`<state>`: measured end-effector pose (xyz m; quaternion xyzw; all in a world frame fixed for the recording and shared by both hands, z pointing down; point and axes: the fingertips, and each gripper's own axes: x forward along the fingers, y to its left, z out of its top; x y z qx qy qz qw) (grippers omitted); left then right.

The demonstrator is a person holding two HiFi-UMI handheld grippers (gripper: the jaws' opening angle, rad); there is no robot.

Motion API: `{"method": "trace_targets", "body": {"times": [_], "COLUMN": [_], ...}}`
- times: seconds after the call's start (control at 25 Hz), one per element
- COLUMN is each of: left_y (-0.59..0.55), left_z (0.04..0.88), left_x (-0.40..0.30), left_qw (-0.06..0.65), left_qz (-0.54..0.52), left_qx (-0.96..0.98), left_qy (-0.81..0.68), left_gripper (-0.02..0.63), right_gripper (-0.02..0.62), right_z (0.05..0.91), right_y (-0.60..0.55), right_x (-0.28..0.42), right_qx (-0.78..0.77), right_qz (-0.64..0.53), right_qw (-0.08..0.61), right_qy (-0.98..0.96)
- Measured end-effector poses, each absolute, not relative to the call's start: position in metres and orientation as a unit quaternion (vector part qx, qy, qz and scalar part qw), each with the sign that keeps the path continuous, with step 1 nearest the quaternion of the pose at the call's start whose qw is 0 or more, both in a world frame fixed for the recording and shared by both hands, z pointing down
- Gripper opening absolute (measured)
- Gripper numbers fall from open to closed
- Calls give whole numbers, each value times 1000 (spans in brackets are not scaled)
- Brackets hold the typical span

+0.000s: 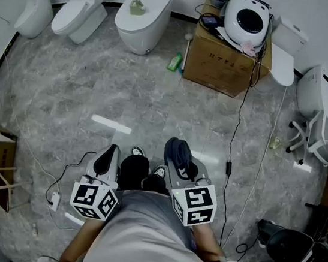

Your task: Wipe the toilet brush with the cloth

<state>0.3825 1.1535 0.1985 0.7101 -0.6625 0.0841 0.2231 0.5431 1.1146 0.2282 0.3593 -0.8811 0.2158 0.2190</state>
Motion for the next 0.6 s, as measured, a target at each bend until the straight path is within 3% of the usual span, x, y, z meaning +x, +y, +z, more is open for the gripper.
{"method": "trace_targets", "body": {"times": [0.2, 0.6], "left_y": [1132, 1088], "left_z": [207, 220], "left_x": [391, 342], "left_qw": [228, 249], "left_qz": [83, 58], "left_qx": [717, 688], "left_qy": [-653, -679], "left_gripper": [0, 0], "right_gripper": [81, 80], "right_z": [235, 240], "right_y": [1099, 1048], "right_x": [556, 515], "right_qx": [383, 357], "right_qz": [216, 240], "right_qw": [225, 228], "right_qy": [-869, -873]}}
